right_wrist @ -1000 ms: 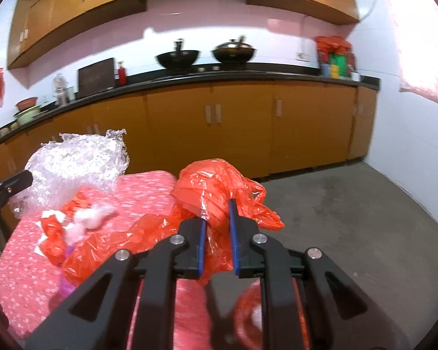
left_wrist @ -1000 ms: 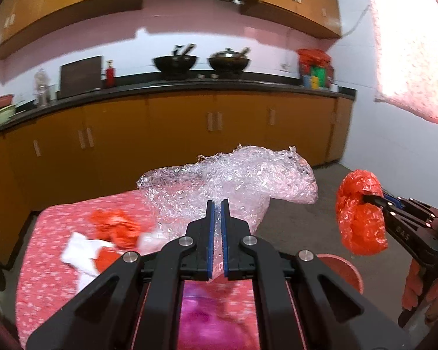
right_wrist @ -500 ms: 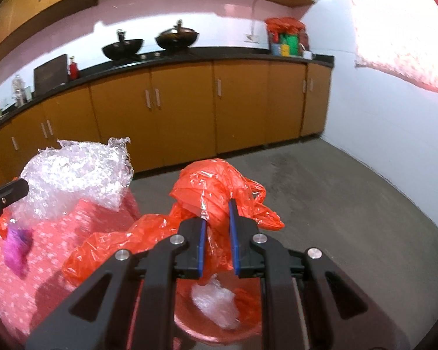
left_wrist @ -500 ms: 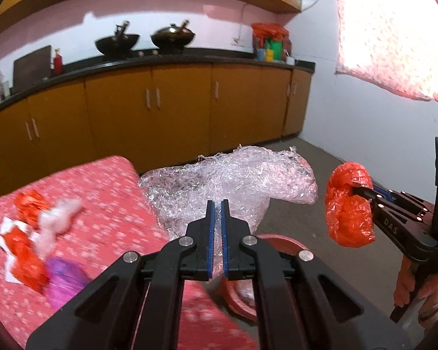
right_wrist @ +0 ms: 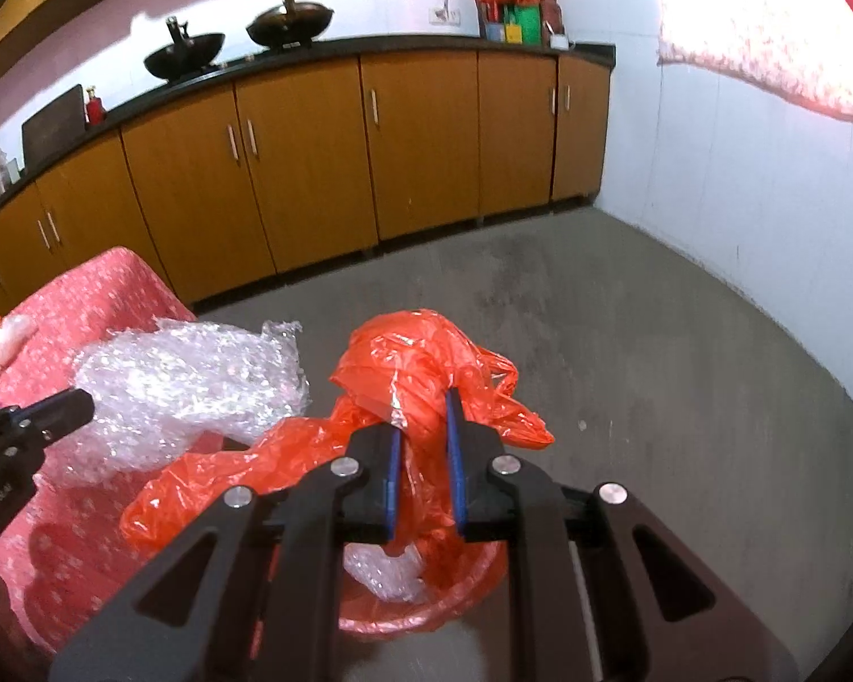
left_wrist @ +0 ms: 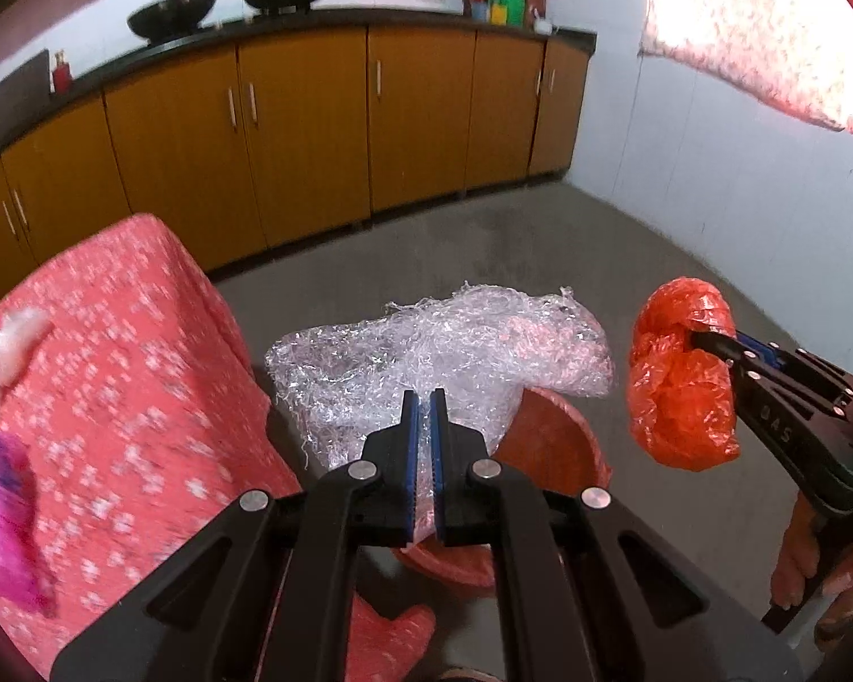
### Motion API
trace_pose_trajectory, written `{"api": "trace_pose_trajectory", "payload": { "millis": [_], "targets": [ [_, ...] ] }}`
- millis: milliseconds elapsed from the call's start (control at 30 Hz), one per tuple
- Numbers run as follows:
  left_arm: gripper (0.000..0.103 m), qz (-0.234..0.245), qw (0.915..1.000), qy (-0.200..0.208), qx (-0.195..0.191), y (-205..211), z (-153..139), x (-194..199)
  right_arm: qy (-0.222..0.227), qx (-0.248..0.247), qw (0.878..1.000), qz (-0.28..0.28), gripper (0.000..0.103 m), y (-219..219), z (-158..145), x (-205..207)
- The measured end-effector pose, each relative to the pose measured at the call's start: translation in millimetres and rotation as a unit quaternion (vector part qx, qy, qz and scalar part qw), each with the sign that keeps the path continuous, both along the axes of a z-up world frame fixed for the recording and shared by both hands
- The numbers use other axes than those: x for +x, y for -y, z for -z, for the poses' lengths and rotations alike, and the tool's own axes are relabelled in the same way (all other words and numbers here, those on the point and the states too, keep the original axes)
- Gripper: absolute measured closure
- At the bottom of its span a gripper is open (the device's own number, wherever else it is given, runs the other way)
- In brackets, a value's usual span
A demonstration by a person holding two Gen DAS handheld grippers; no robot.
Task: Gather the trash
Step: 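Lift the bubble wrap with the left tool while the right tool lifts the orange-red bag, then carry both bags over the orange basket and open both tools to drop them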
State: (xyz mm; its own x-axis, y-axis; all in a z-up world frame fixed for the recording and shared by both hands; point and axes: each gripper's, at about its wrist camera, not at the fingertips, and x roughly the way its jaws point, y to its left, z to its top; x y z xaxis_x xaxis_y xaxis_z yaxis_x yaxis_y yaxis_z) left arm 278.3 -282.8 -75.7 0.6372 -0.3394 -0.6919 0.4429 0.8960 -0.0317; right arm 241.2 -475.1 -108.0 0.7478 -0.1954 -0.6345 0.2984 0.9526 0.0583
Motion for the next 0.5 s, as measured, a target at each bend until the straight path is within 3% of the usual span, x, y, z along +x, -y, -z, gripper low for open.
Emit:
{"api": "trace_pose_trajectory", "payload": {
  "millis": [500],
  "targets": [
    [0.099,-0.008,0.9974,-0.059,0.039,34,50,26,-0.048,0.029,0.998,0.002,0.088,13,53,31]
  ]
}}
